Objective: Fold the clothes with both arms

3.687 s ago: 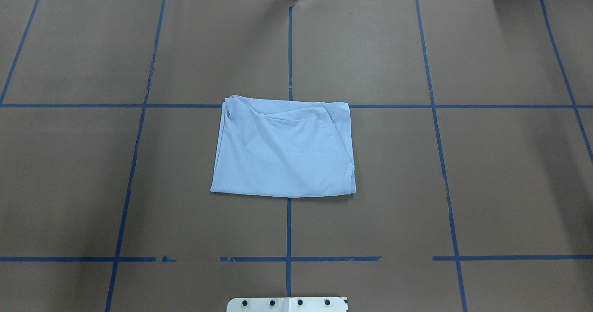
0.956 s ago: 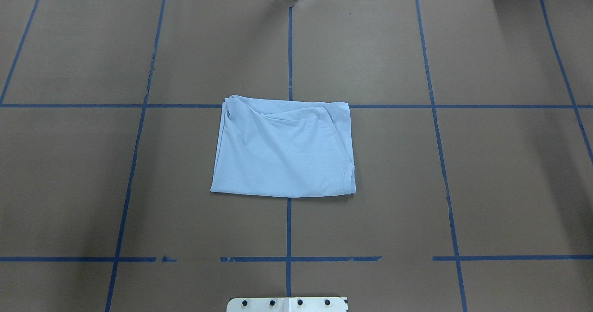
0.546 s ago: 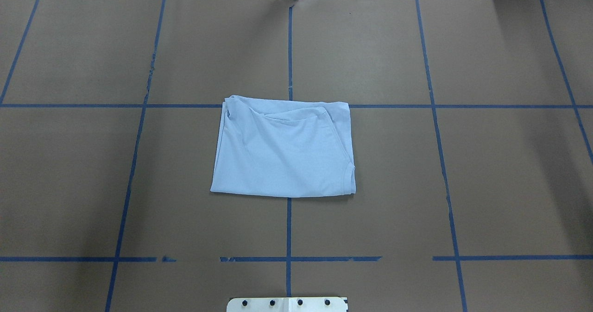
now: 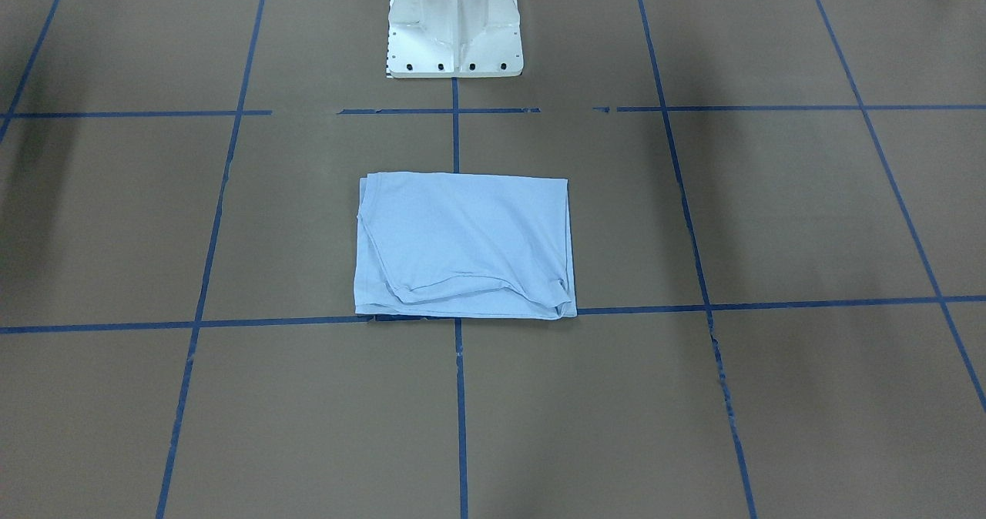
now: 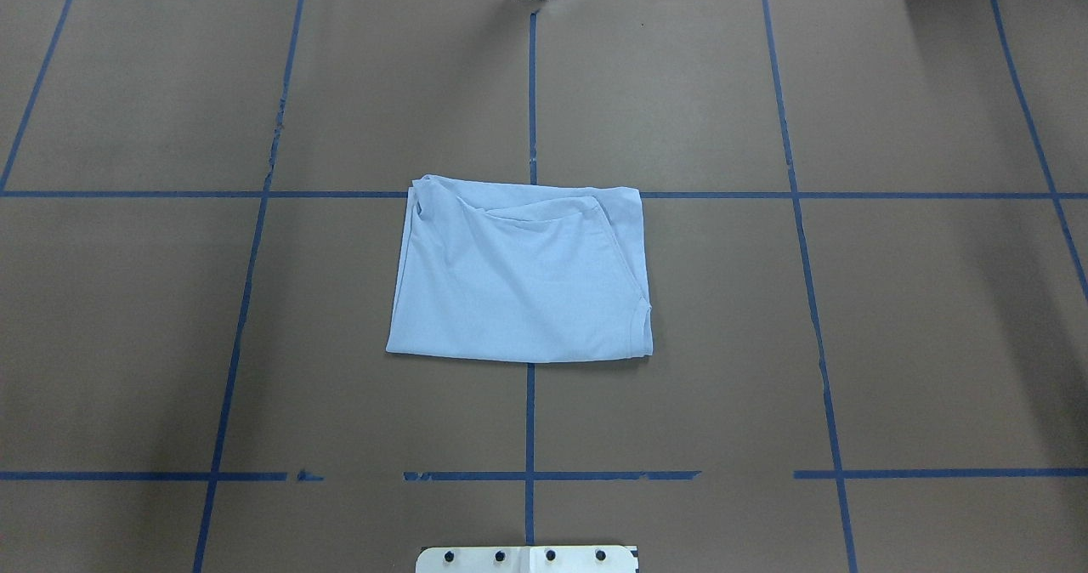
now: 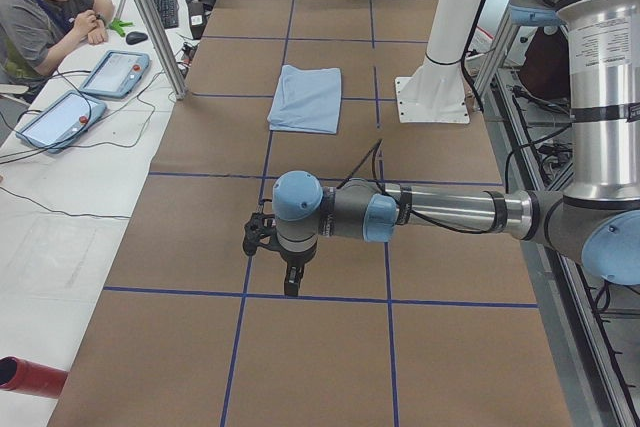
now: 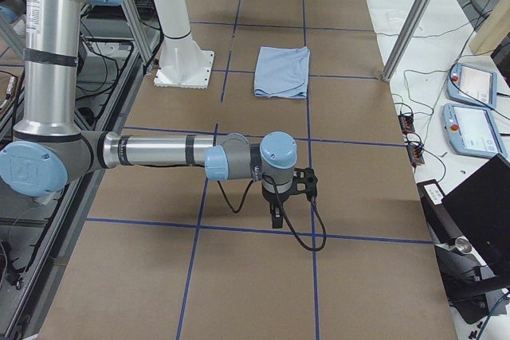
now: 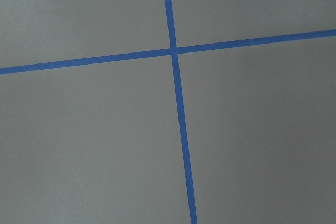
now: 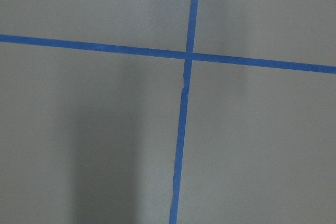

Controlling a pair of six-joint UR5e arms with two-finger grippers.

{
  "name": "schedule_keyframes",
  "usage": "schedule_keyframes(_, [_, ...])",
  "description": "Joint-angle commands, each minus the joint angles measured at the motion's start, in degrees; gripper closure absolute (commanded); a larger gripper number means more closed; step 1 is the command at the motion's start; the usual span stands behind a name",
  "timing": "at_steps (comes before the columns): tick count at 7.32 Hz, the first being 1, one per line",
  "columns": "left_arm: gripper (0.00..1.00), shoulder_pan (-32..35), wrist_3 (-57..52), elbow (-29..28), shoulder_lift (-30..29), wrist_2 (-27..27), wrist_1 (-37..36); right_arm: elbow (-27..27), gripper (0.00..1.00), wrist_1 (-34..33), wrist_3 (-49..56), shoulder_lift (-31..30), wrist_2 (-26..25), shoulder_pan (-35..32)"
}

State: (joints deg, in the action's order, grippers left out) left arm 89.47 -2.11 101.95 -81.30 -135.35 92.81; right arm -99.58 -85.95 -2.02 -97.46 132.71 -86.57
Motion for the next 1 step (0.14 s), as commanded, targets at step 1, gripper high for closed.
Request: schedule_keyframes(1, [0.0, 0.0, -0.1, 0.0, 0.0, 0.0, 0.0, 0.0, 0.0, 0.0, 0.0, -0.1, 0.0, 0.0])
